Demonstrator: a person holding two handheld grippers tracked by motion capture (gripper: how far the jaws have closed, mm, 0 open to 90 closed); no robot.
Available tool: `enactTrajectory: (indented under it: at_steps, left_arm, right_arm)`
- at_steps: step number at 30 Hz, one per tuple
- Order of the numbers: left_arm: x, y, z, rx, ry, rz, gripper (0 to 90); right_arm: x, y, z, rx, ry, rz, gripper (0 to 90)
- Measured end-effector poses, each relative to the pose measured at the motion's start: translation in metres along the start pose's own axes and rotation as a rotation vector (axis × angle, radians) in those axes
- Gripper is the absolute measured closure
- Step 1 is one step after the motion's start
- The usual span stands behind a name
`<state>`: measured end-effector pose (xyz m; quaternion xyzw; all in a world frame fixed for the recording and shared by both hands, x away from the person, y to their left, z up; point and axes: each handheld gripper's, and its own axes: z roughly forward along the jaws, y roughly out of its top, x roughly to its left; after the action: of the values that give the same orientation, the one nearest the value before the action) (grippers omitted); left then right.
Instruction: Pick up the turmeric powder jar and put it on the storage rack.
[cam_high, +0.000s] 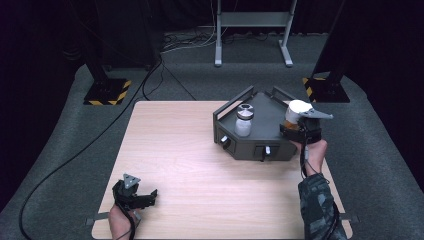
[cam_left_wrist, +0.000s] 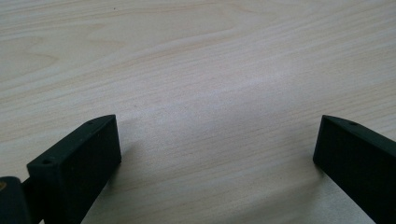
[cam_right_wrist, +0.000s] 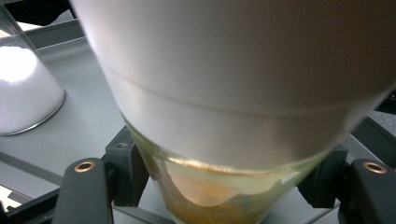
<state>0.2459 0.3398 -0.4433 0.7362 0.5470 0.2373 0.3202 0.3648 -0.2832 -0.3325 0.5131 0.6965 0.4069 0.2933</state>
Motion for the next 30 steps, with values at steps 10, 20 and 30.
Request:
enactTrajectory:
  at_steps: [10, 20, 30]
  left_arm:
    - [0.0, 0.0, 0.0, 0.0, 0.0, 0.001, 0.8]
    - [0.0, 0.0, 0.0, 0.0, 0.0, 0.001, 0.8]
    - [0.0, 0.0, 0.0, 0.0, 0.0, 0.001, 0.8]
  right_arm:
    - [0.003, -0.006, -0.001, -0.015, -0.007, -0.022, 30.3]
    - [0.003, -0.002, -0.001, -0.001, -0.007, -0.018, 29.7]
    - [0.012, -0.01, -0.021, -0.012, -0.023, -0.029, 0.0]
